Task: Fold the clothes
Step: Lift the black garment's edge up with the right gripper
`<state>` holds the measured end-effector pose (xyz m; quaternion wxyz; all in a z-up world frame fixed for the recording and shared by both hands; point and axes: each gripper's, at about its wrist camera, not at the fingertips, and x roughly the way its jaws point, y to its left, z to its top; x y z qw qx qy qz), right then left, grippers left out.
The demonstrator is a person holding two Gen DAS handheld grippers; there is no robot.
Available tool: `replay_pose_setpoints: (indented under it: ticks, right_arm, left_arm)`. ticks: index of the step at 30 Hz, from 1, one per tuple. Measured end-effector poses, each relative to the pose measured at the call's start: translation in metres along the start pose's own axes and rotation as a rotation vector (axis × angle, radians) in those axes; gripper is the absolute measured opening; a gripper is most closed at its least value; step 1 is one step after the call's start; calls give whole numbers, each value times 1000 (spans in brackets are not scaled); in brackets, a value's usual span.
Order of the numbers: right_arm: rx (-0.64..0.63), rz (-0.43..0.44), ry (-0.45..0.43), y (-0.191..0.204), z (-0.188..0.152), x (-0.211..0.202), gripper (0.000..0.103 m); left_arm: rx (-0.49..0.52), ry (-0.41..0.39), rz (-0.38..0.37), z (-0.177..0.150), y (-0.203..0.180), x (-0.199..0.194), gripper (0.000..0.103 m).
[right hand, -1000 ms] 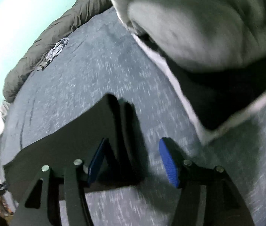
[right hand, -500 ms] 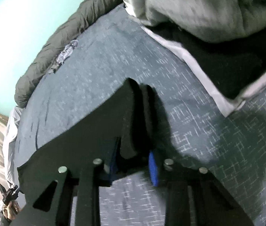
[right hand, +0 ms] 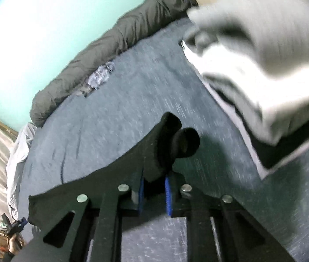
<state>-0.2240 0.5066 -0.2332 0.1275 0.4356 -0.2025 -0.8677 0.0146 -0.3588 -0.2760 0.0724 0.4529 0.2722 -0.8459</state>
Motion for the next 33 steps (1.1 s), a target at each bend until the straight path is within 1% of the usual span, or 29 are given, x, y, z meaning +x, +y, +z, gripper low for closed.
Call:
replay_pose_setpoints:
  ticks: [5,9,13,22,28,33]
  right_arm:
    - [-24,0,-50,19,32,-25,13]
    - [-20,-31,-106,23,59,-52,13]
    - [-44,-63,-153,26,83,-83,13]
    - [-135,-56,-142,60,90,-95,13]
    - [-163,-20,-113,88,74,-80,13]
    - [-204,38,-92,120,61,-70,13]
  left_arm:
    - [2,3,-13,-2,-7,1,55]
    - [5,3,-30,-3,-15,3,55]
    - [19,5,-50,-4,-27,6,55]
    - [62,19,-98,-7,-59,14,55]
    - [93,13,-115,-5,-74,5,55]
    - [107,8,-124,-1,-82,0,55]
